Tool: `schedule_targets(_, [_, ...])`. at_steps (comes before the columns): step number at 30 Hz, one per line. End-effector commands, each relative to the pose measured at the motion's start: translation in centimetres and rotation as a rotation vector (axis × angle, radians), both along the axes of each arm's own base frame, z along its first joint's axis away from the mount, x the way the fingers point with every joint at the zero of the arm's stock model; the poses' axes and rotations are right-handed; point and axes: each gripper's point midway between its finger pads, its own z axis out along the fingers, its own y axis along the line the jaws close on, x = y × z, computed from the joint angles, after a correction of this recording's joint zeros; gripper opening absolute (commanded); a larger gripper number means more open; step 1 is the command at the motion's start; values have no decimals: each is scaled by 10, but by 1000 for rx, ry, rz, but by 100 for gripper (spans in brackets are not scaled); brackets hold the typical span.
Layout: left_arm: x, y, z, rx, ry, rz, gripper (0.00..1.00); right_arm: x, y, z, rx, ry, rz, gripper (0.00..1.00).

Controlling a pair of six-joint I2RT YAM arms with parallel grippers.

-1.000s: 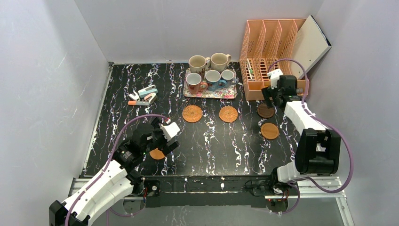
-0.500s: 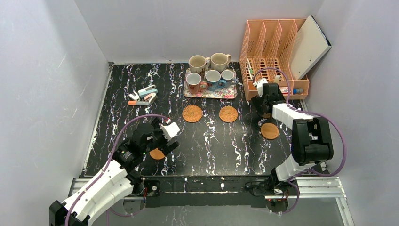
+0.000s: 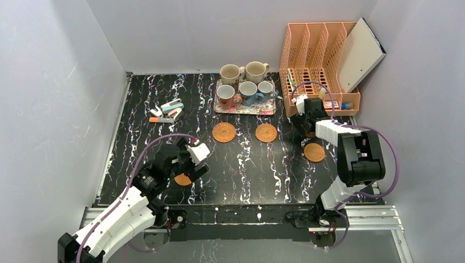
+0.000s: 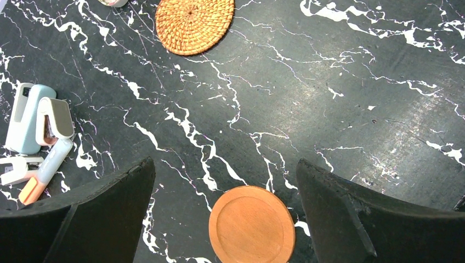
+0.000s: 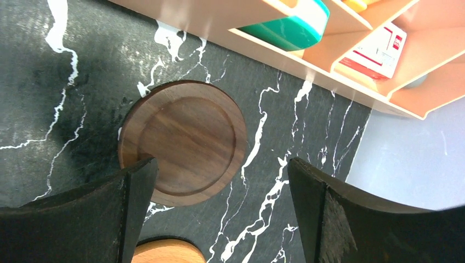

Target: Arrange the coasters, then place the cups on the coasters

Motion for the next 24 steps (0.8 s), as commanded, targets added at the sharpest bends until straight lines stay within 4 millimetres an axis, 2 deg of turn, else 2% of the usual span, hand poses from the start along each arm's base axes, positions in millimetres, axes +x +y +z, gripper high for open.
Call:
schedule_targets(1, [0,1,-2,3,0,-1,98,-17,26,-14,82,107,108,98])
schedule_targets(8, [0,1,-5,10,6,-1,98,-53,51,-19,53,194,229,98])
schedule_targets(16, [0,1,-3,6,1,1,98,-101,71,-32,-1,305,343,98])
schedule_targets(24, [1,1,-3,6,1,5,98,-166,111,-37,-51,432,556,98])
